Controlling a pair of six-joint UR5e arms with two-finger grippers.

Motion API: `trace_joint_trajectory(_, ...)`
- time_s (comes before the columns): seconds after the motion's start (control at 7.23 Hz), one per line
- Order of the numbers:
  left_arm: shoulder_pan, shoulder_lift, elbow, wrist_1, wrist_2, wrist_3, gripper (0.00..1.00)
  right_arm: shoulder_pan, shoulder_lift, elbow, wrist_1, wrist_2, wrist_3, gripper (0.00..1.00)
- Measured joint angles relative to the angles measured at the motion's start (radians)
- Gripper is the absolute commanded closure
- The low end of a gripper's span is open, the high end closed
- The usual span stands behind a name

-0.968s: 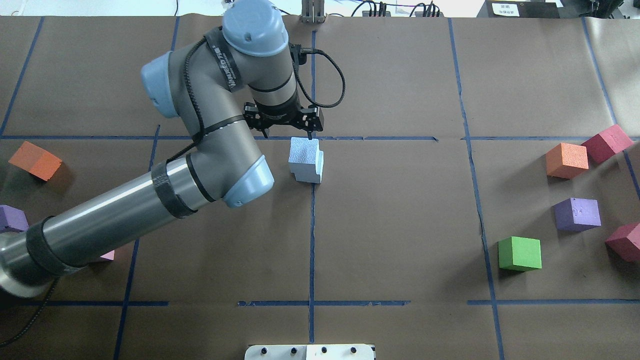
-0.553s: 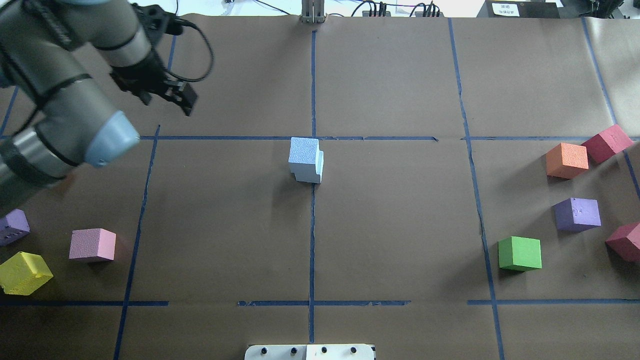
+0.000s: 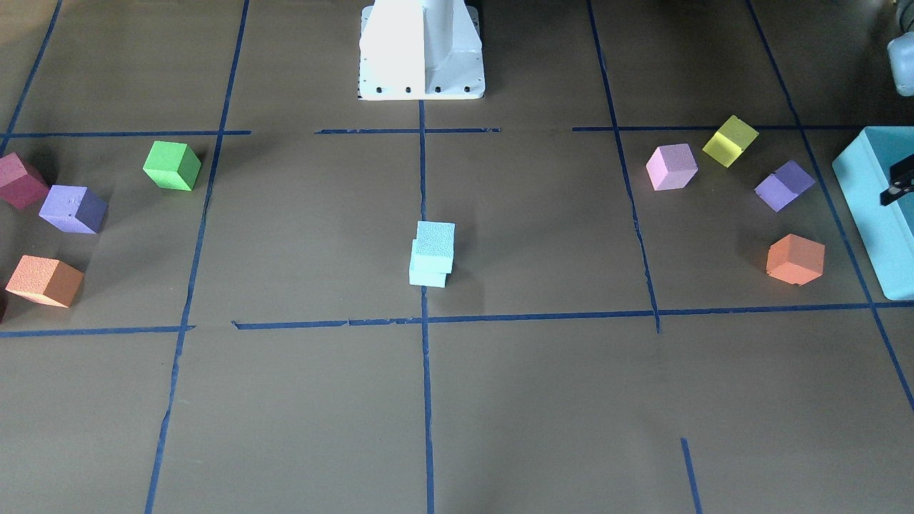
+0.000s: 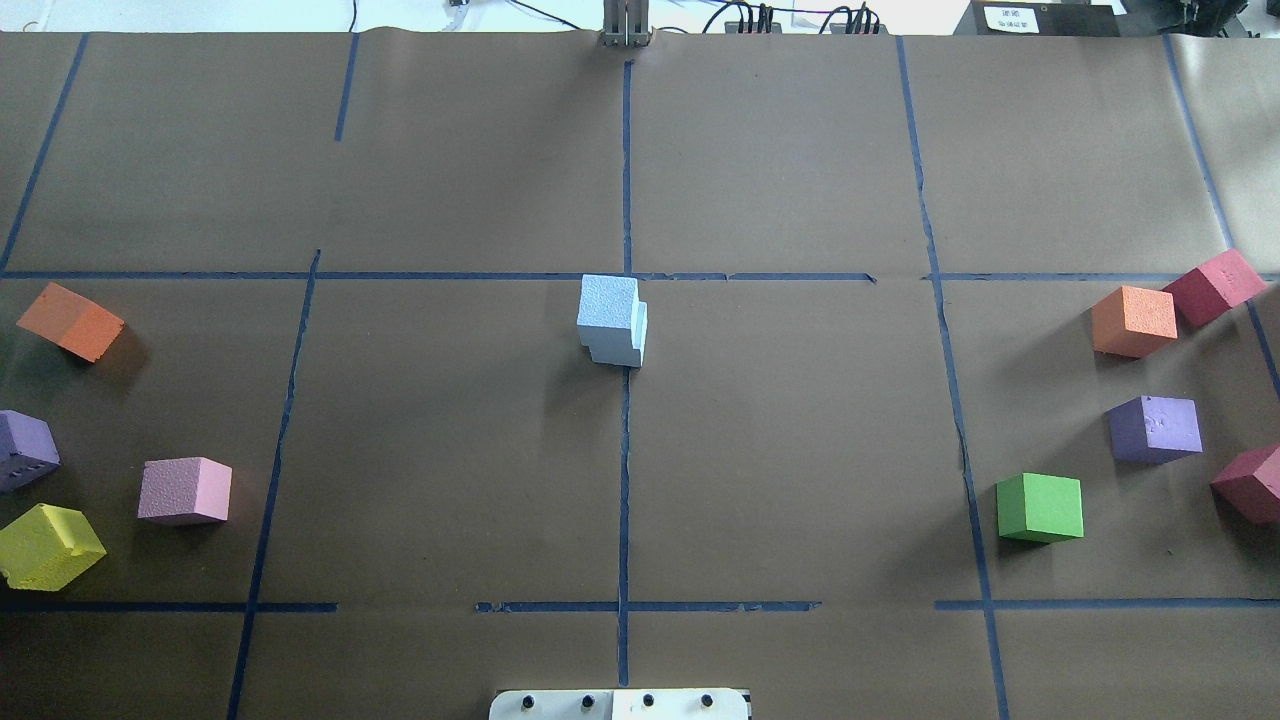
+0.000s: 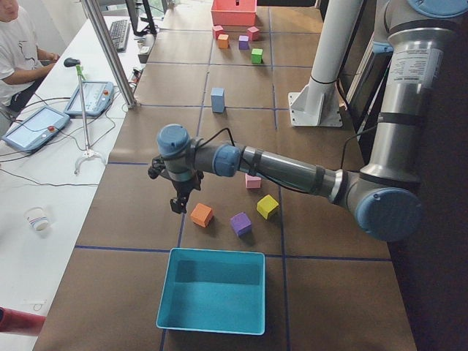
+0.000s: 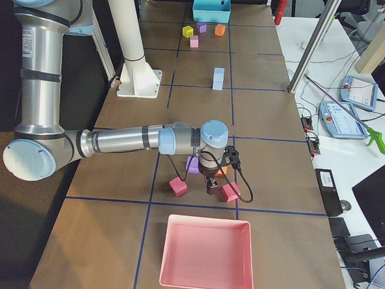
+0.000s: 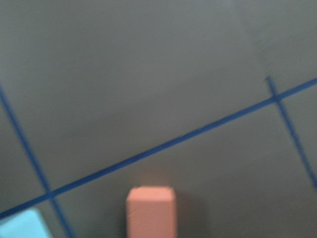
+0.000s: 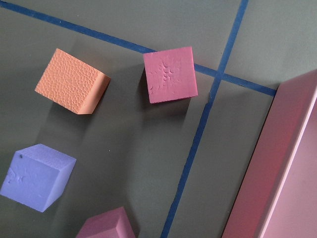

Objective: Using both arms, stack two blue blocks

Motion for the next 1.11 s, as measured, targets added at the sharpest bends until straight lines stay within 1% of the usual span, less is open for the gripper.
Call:
trace_joint_trajectory(0.14, -0.045, 0.059, 0.050, -0.030, -0.002, 0.030, 0.00, 0.000, 0.001, -0.003, 0.000, 0.000, 0.000, 0.00)
trace_joint_trajectory(0.28, -0.082, 0.085, 0.087, -0.049, -0.002, 0.041, 0.00, 0.000, 0.001, -0.006, 0.000, 0.000, 0.000, 0.00)
trace_joint_trajectory(0.41, -0.107, 0.107, 0.103, -0.061, 0.002, 0.045, 0.00, 0.000, 0.001, -0.007, 0.001, 0.000, -0.001, 0.00)
trace_joint_trajectory(0.83, -0.122, 0.121, 0.096, -0.057, 0.095, 0.048, 0.00, 0.000, 0.002, -0.008, 0.001, 0.001, 0.000, 0.00)
trace_joint_trajectory(1.11, -0.122, 0.141, 0.080, -0.063, 0.107, 0.052, 0.00, 0.000, 0.001, -0.008, 0.001, 0.003, 0.000, 0.00)
